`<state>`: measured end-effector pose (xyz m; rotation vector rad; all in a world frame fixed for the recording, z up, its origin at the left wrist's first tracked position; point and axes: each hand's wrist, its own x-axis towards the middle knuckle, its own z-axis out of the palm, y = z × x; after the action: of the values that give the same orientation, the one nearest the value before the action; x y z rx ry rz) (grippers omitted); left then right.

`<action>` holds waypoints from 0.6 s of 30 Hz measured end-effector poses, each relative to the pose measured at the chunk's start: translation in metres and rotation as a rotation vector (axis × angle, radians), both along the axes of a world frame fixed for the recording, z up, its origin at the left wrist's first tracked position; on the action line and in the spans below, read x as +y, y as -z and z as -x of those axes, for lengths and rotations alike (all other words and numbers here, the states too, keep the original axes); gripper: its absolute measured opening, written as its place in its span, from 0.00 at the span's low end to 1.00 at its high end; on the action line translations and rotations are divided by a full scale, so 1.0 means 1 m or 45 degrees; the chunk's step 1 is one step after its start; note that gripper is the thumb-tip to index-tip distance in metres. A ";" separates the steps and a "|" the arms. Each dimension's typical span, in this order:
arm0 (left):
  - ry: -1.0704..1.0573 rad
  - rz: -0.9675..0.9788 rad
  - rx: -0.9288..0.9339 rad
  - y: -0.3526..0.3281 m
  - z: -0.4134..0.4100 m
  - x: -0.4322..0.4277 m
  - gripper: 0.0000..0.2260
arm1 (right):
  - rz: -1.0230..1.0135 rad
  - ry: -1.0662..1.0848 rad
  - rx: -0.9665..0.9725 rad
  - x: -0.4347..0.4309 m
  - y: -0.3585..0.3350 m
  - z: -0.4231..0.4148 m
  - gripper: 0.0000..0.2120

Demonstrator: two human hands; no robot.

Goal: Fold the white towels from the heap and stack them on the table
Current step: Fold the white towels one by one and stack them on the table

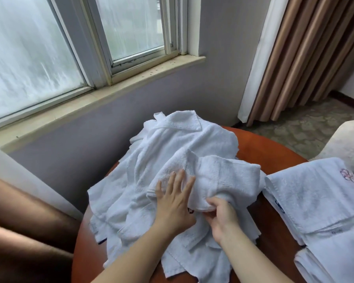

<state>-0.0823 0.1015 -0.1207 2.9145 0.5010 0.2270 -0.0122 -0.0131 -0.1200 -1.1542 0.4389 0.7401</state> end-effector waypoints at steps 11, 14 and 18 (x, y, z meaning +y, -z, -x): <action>0.105 -0.099 -0.550 -0.025 0.005 -0.019 0.22 | -0.568 0.094 -0.138 -0.024 -0.068 0.018 0.16; 0.178 -0.093 -0.613 -0.031 0.010 -0.027 0.19 | -0.652 0.234 -0.055 -0.039 -0.070 0.013 0.17; -0.021 0.068 -0.677 -0.019 0.020 -0.036 0.13 | -0.648 0.368 -0.081 -0.054 -0.073 0.011 0.14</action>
<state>-0.1023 0.0653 -0.1020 2.6388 0.4278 0.9369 -0.0230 -0.0673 -0.0466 -0.6177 0.3279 0.5185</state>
